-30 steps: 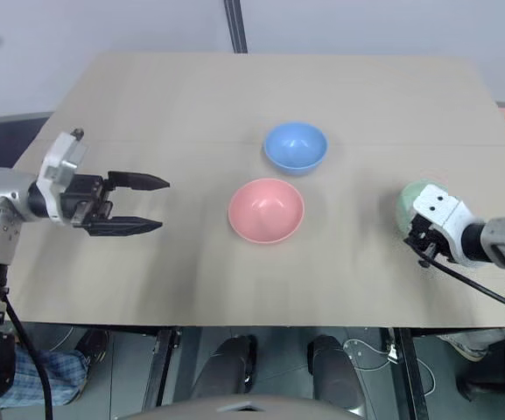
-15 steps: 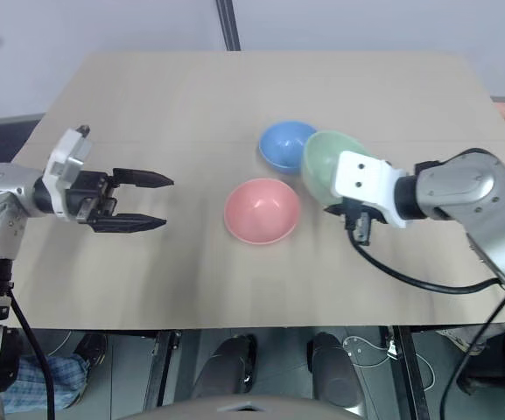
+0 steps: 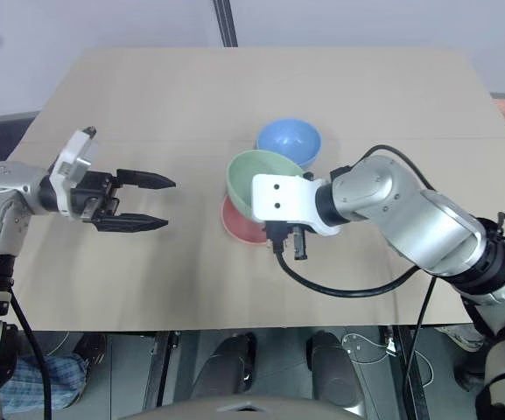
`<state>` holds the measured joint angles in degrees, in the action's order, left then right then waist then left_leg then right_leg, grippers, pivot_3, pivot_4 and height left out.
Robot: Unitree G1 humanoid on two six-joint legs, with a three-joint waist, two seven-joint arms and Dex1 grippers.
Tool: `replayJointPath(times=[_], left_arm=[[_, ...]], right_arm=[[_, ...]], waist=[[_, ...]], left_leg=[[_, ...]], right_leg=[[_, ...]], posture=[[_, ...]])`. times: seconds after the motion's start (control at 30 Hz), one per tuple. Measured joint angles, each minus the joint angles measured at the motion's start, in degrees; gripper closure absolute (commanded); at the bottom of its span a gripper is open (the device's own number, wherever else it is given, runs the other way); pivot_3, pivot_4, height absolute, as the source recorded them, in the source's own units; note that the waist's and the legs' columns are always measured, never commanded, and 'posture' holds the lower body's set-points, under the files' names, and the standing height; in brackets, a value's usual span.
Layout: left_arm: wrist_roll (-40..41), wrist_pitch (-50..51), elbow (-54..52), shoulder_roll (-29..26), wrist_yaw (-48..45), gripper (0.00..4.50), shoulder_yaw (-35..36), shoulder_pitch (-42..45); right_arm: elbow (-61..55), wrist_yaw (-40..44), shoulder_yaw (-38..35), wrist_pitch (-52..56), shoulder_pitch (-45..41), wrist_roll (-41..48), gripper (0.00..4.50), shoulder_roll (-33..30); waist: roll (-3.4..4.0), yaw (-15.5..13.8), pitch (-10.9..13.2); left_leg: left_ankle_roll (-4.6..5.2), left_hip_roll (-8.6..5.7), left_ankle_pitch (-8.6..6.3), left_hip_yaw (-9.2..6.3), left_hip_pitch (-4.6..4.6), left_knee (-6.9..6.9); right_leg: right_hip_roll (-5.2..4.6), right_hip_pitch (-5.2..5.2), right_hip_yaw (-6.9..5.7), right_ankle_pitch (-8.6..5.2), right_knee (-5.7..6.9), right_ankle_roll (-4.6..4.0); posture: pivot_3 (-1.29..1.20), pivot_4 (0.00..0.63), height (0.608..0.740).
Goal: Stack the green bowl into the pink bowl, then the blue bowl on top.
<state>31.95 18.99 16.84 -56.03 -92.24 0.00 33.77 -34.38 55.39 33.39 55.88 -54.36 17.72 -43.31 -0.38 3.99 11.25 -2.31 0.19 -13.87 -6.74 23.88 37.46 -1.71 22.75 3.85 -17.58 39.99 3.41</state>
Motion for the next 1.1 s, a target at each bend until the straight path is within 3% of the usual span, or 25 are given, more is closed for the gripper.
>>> replayJointPath(times=[0.03,0.5,0.67,0.83,1.1], left_arm=[[0.07,-0.16,0.1,-0.01,0.0,0.0,-0.13,0.0],[0.86,-2.36,1.82,-0.39,0.0,0.0,-0.61,-0.11],[0.91,-2.98,1.98,-0.62,0.0,0.0,-0.64,-0.12],[1.29,-3.11,1.98,-0.96,0.0,0.0,-0.64,-0.44],[1.61,-3.24,2.06,-1.92,0.0,0.0,-0.62,-1.26]], right_arm=[[0.01,0.02,0.04,0.09,0.0,-0.09,2.61,0.14],[13.67,-0.39,-6.68,-2.62,-6.58,-1.68,2.61,1.53],[24.27,2.84,-7.7,-8.57,-9.5,-3.73,2.61,1.54],[27.25,6.57,-8.91,-10.98,-11.25,-3.73,2.61,1.56],[33.87,6.55,-5.43,-18.58,-12.15,-10.95,2.61,6.32]], waist=[[0.0,0.0,0.0],[-0.01,0.04,-0.01],[-0.01,0.14,-0.01],[0.0,0.17,0.0],[0.0,0.67,0.0]], left_leg=[[0.03,0.0,-0.02,0.0,0.0,0.01],[0.08,-0.01,-0.04,0.0,-0.02,0.03],[0.07,-0.01,-0.04,0.01,-0.02,0.01],[0.06,-0.01,-0.03,0.01,-0.02,0.0],[0.05,-0.02,-0.02,0.0,-0.05,0.03]], right_leg=[[-0.01,0.0,0.0,0.0,0.01,0.0],[0.0,0.0,-0.01,0.0,0.06,0.0],[0.0,0.0,-0.01,0.0,0.05,0.0],[0.0,0.01,-0.01,0.0,0.04,0.0],[0.01,0.01,0.0,0.0,0.13,0.0]], posture=[[0.0,0.15,0.74],[0.0,0.15,0.74],[0.0,0.15,0.74],[0.0,0.15,0.74],[0.0,0.15,0.74]])
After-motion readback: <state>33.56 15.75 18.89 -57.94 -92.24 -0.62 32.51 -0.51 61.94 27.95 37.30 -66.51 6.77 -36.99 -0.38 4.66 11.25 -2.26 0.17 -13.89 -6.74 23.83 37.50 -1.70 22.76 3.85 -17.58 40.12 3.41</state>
